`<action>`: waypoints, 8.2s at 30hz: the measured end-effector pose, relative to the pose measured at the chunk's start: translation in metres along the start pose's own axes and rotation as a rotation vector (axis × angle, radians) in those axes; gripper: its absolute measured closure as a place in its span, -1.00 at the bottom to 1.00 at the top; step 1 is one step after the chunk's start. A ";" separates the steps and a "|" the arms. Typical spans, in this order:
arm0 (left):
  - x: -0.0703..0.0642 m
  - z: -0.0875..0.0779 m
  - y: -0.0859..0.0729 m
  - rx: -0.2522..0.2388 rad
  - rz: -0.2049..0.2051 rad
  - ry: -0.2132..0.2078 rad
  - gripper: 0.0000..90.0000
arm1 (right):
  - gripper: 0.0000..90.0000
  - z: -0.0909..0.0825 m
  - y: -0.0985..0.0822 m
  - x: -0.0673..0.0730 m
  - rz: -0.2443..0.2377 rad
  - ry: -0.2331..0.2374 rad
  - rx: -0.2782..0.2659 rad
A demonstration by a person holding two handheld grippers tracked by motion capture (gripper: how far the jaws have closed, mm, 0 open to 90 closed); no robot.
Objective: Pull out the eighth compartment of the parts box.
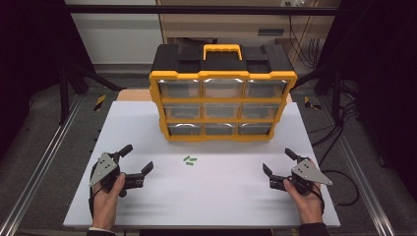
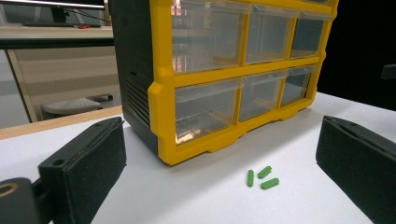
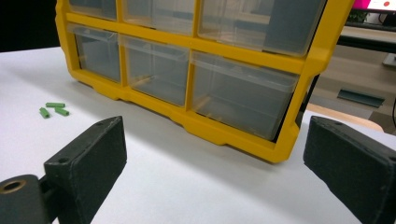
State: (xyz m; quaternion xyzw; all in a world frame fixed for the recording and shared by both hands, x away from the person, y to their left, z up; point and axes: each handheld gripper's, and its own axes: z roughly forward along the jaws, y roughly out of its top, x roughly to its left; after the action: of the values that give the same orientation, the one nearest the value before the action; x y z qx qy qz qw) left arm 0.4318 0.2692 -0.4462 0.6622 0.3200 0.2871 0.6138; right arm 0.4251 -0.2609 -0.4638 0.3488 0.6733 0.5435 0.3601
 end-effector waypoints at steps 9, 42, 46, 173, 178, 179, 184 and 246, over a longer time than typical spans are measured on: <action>-0.002 0.006 0.000 0.022 0.016 -0.018 -0.98 | -0.92 0.002 -0.002 0.002 -0.007 0.000 0.036; -0.012 0.012 -0.001 0.065 0.062 -0.057 -0.97 | -0.87 0.048 0.032 0.036 -0.215 -0.012 0.251; -0.013 0.013 0.000 0.058 0.054 -0.058 -0.97 | -0.88 0.062 0.038 0.040 -0.271 -0.007 0.279; -0.023 0.016 -0.005 0.148 0.138 -0.066 -0.96 | 0.22 0.164 0.065 0.099 -1.101 -0.202 0.350; -0.023 0.016 -0.005 0.151 0.140 -0.065 -0.96 | 0.24 0.164 0.062 0.099 -1.097 -0.194 0.361; -0.023 0.016 -0.005 0.151 0.140 -0.065 -0.96 | 0.25 0.163 0.062 0.099 -1.097 -0.193 0.363; -0.023 0.017 -0.005 0.149 0.140 -0.068 -0.95 | 0.30 0.163 0.060 0.098 -1.111 -0.190 0.373; -0.020 0.015 -0.003 0.139 0.132 -0.070 -0.95 | 0.52 0.169 0.047 0.103 -1.183 -0.309 0.372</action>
State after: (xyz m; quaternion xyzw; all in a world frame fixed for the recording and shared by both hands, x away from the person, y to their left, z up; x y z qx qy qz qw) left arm 0.4303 0.2443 -0.4503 0.7324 0.2733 0.2806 0.5570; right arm 0.5233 -0.0833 -0.4540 0.0493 0.7754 0.0701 0.6256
